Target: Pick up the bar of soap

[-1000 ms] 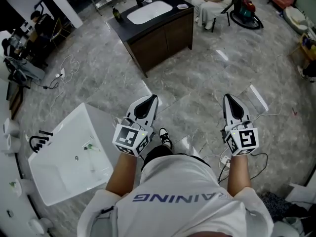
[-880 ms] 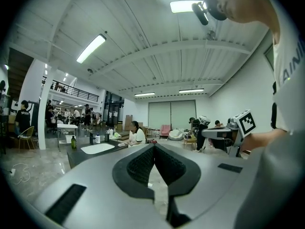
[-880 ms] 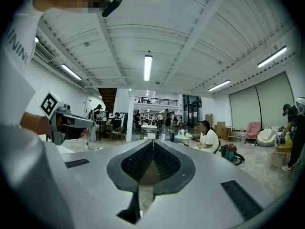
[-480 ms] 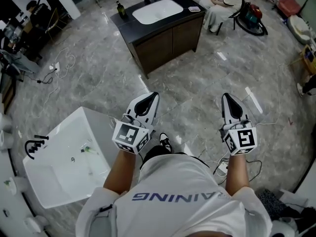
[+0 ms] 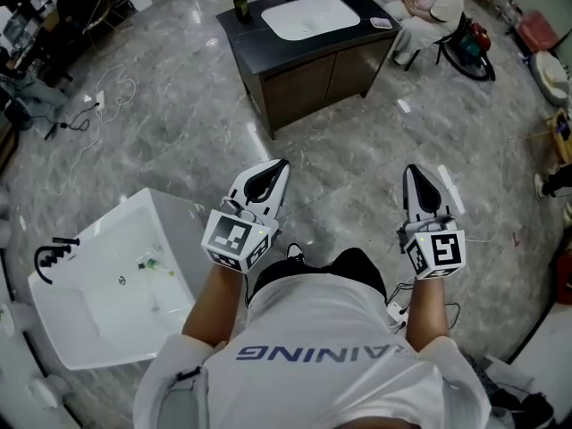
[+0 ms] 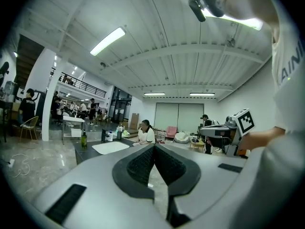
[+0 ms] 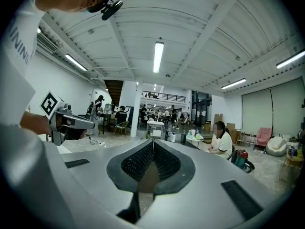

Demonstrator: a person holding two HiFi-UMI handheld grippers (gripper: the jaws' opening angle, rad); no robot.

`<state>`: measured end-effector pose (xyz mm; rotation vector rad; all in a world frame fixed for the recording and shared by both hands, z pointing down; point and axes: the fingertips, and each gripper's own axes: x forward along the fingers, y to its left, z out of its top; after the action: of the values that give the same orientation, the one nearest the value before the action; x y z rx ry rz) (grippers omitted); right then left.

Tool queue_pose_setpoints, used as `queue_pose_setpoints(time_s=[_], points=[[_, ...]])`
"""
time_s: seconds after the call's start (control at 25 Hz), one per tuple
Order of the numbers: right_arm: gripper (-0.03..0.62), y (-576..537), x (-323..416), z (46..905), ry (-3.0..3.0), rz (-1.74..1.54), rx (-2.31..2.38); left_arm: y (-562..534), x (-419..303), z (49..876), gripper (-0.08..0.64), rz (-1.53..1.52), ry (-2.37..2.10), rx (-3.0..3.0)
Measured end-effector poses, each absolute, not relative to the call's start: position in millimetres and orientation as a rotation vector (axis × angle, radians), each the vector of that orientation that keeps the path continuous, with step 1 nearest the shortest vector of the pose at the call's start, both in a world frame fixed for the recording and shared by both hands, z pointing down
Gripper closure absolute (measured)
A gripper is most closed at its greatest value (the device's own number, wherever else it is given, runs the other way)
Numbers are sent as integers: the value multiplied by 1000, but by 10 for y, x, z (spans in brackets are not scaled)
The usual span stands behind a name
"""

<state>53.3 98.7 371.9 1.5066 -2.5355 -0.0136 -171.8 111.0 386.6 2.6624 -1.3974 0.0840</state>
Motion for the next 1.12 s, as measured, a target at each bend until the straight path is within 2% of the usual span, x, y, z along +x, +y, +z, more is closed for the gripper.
queue_pose_setpoints(time_s=[0.52, 1.12], points=[[577, 66, 368, 3823, -2616, -12, 1431, 386, -1800, 3929, 560, 111, -1463, 2634], [577, -1557, 1435, 3750, -2687, 37, 1430, -1164, -872, 3611, 560, 166, -1591, 2624]])
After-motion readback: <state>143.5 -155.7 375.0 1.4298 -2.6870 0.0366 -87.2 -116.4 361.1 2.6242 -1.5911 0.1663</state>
